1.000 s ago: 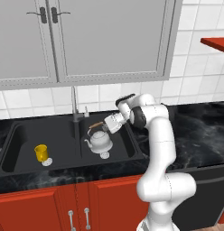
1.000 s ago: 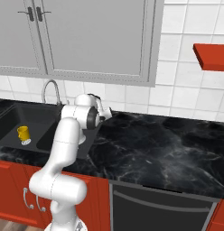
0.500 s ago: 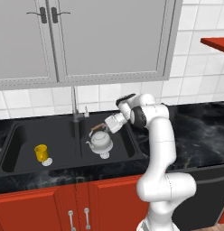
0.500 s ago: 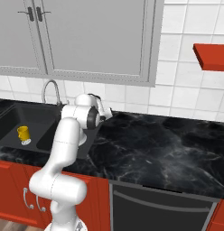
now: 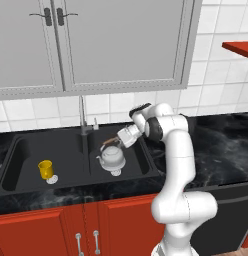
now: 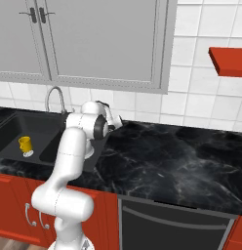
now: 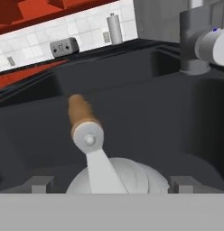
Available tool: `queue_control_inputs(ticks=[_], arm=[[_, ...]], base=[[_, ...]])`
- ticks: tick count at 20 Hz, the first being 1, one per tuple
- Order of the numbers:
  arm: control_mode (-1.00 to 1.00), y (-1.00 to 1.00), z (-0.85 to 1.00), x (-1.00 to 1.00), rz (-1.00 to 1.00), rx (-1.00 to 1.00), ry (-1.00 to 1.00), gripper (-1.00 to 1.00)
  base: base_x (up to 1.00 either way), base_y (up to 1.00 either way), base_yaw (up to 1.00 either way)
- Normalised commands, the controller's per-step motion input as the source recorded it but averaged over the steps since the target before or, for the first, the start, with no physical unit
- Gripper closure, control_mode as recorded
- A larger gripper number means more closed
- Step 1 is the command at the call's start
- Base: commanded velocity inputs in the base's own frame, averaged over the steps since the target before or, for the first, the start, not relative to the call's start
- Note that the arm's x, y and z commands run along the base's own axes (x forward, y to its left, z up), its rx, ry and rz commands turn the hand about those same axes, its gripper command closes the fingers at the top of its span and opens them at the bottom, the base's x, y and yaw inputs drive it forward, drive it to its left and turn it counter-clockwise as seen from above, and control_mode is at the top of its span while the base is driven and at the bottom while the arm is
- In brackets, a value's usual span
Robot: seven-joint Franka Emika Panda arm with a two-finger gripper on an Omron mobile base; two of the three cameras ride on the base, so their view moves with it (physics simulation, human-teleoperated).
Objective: Open the cabinet, pick the kettle from the cabinet, and place it in the sink.
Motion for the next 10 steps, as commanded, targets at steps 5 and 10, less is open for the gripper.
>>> queue_control_inputs(ticks=[5,10], arm=[[-1.0,-0.14,0.0,0.0,0.0,-0.1,-0.05,-1.0],[-1.0,-0.15,-0.01,0.0,0.0,-0.26,-0.11,-1.0]], base=[[0.0,0.0,0.0],[0.0,0.0,0.0]])
